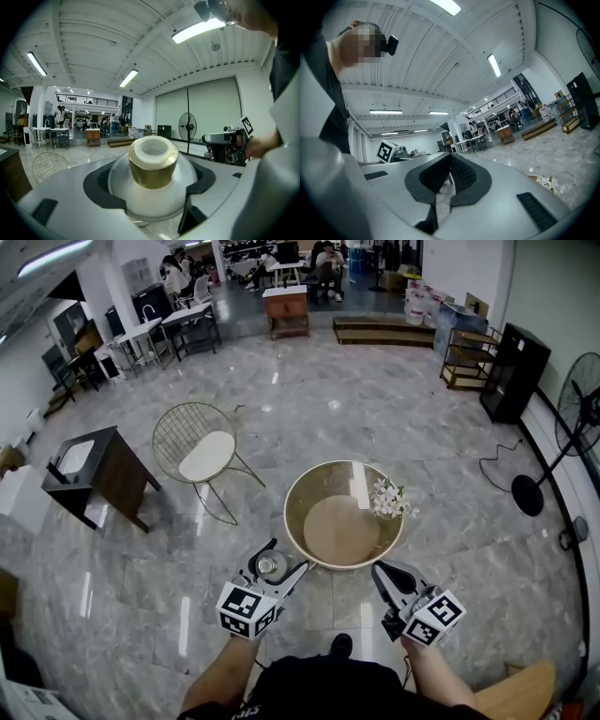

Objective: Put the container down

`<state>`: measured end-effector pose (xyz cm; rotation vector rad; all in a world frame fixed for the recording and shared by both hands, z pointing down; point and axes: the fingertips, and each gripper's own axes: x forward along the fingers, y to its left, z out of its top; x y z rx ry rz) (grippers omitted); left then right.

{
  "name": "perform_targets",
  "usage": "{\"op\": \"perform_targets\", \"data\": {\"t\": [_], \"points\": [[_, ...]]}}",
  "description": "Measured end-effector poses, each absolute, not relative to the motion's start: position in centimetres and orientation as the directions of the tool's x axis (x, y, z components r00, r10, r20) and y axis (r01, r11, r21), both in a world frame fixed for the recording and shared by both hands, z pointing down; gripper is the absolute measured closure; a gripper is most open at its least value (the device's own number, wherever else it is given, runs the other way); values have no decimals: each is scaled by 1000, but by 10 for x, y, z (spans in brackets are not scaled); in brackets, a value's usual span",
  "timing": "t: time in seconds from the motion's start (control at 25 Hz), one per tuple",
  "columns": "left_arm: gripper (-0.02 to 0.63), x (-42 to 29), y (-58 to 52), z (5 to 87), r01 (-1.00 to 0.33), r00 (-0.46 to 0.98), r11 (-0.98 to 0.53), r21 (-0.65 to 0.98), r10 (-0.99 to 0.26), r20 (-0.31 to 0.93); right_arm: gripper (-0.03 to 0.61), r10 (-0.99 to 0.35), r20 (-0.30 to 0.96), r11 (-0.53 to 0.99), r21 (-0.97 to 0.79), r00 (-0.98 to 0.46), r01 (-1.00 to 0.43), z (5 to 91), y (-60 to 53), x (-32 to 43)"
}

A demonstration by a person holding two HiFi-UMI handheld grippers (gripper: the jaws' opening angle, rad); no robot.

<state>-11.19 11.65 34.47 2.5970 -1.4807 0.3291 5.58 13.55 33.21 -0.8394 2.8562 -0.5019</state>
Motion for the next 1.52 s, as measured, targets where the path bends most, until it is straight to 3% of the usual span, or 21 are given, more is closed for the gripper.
{"op": "perform_targets", "data": {"t": [0.76, 1.52], "points": [[270, -75, 5, 364, -856, 504, -516, 24, -824, 258, 534, -548, -3, 786, -344, -837, -514, 339, 32, 90], [270, -162, -196, 406, -807, 576, -587, 60, -763, 291, 541, -599, 98, 718, -374, -795, -587, 368, -164, -11]]}}
